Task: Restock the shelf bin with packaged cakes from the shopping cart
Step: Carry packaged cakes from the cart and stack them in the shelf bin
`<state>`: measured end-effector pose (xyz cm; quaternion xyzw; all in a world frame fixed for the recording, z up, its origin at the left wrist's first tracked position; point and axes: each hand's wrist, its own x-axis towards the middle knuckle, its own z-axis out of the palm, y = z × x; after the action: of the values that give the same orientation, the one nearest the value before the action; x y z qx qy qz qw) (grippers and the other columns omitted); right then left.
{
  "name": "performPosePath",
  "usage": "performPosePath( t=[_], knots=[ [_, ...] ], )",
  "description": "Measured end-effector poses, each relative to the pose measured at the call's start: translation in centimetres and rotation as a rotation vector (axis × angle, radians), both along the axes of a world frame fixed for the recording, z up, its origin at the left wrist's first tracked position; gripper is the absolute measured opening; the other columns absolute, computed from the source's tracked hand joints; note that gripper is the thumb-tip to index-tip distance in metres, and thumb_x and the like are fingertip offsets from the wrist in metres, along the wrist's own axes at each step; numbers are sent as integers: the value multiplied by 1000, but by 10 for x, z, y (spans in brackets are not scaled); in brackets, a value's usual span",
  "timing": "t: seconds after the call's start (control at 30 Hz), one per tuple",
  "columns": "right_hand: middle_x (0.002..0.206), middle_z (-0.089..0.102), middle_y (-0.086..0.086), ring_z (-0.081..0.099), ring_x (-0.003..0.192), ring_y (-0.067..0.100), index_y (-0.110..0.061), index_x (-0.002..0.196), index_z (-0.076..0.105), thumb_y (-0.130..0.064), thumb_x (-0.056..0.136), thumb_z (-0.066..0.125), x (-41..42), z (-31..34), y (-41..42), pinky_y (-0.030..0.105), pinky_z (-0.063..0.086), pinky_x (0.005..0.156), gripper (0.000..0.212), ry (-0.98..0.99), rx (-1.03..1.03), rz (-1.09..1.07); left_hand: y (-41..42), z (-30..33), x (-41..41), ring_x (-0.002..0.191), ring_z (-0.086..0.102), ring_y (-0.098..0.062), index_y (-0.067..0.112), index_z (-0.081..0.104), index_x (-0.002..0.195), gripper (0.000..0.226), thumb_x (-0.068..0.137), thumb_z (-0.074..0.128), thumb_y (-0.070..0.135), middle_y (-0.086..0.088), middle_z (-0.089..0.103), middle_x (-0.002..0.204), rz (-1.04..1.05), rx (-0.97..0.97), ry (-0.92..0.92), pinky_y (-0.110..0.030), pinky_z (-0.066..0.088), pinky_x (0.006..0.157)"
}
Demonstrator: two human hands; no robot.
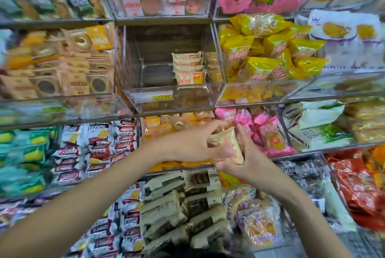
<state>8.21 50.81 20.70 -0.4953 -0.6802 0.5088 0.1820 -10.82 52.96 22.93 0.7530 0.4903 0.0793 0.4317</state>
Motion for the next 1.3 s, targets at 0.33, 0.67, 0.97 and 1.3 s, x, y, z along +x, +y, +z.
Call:
performPosePath(
  t=[0.33, 0.67, 0.97, 1.3],
  knots=[
    [122, 53, -20, 58, 104, -7, -49, 126, 39, -71, 56, 65, -5, 16, -4, 18, 52, 83, 78, 196, -47, -42, -18, -8, -17, 76, 67, -15, 38, 54, 94, 9, 88, 59, 38, 4, 67, 95, 558, -38, -475, -31, 56, 59],
    [95, 71, -2, 70, 81, 13, -25, 107, 53, -19, 86, 66, -27, 11, -2, 19, 54, 60, 26, 498, 77, -374, -48, -18, 7, 95, 58, 3, 39, 40, 125, 48, 84, 43, 63, 19, 59, 109, 733, -141, -735, -22, 46, 80],
    [90, 67, -8, 67, 78, 7, -33, 104, 52, -19, 83, 70, -23, 43, 8, 17, 52, 63, 31, 313, 164, 47, -21, 44, -50, 110, 46, 5, 41, 39, 99, 37, 76, 47, 69, 14, 46, 132, 61, 97, -65, -19, 42, 86],
    [105, 61, -14, 58, 93, -7, -27, 115, 54, -42, 90, 50, -50, 58, 72, 7, 47, 73, 29, 270, 474, -121, 24, 79, -89, 59, 53, 0, 33, 36, 91, 36, 77, 65, 49, 10, 55, 79, 182, 386, 170, -17, 38, 45]
  ],
)
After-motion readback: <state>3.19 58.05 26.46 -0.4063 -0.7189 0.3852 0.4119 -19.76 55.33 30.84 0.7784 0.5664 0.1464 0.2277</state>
